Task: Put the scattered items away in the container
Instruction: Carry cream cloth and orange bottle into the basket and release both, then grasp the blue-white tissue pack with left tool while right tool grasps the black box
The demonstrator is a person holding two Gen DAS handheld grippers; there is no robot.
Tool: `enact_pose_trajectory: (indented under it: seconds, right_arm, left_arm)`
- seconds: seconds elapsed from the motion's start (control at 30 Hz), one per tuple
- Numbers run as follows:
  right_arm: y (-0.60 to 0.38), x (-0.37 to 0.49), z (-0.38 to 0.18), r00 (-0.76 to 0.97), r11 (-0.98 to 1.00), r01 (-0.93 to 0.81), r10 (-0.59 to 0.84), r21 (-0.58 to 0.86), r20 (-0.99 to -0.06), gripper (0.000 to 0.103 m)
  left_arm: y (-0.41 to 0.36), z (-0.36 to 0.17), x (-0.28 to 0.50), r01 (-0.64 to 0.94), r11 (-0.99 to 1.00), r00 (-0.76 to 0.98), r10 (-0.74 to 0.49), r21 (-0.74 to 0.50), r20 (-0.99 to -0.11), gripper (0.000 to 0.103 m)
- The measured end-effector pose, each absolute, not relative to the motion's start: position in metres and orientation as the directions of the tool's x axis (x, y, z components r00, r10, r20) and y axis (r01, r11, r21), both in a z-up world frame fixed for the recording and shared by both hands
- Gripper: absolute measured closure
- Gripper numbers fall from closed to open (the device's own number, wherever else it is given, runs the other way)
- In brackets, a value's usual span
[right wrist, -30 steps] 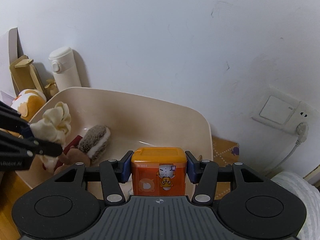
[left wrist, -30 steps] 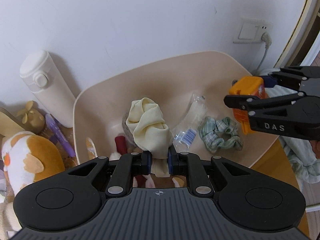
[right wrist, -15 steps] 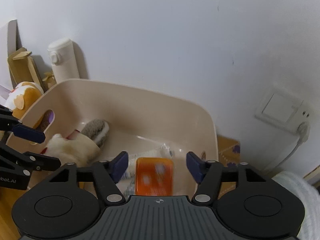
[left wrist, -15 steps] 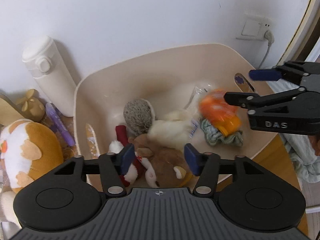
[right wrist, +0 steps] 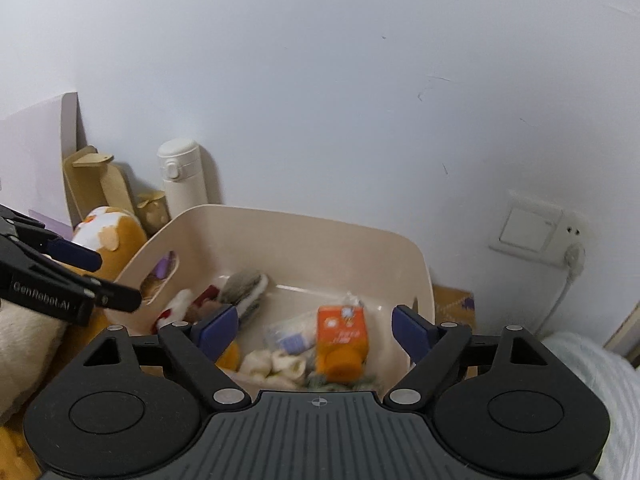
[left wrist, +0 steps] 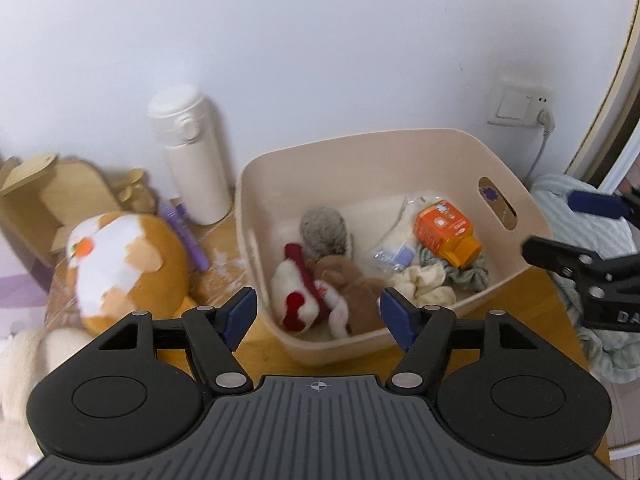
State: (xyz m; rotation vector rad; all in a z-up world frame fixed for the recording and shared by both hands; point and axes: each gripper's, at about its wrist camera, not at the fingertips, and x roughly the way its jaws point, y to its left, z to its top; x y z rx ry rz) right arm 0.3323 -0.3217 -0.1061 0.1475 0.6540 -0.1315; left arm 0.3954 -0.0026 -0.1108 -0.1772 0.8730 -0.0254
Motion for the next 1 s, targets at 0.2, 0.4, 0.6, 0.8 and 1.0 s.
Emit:
enact_pose_trajectory:
  seconds: [0.2, 0.4, 0.6, 0.8, 1.0]
  right_arm:
    - [-0.303, 0.305, -0.115, 0.760, 0.978, 0.173, -0.057, 0.116, -0.647, 0.014]
    - [-0.283, 0.289, -0.138, 0.703, 0.974, 0.178, -0.025, 0.143, -0.711, 0.013]
    - [-0.263, 0.281, -0.164, 0.643, 0.970, 0.182, 0.007, 0.162, -0.766, 0.012]
    - [-0.253, 0.285, -0.181, 0.606, 0.971, 0.172, 0.028, 0.166, -0.795, 0.006]
    - [-0.242, 0.299, -0.192, 0.584, 0.981, 0.116, 0.059, 0.155, -0.810, 0.005]
  left_arm:
    - [0.012, -0.121, 0.364, -0.112, 0.977, 0.635, -0.069, -0.180, -0.770, 0.032]
    - [0.015, -0.150, 0.346, -0.133, 0.974, 0.578, -0.073, -0.181, -0.813, 0.032]
    - [0.007, -0.178, 0.336, -0.117, 0.980, 0.520, -0.078, -0.162, -0.851, 0.032]
    - [0.000, -0.198, 0.336, -0.099, 0.983, 0.481, -0.090, -0.156, -0.872, 0.032]
    - [-0.007, -0.211, 0.341, -0.075, 0.986, 0.453, -0.100, -0.150, -0.886, 0.032]
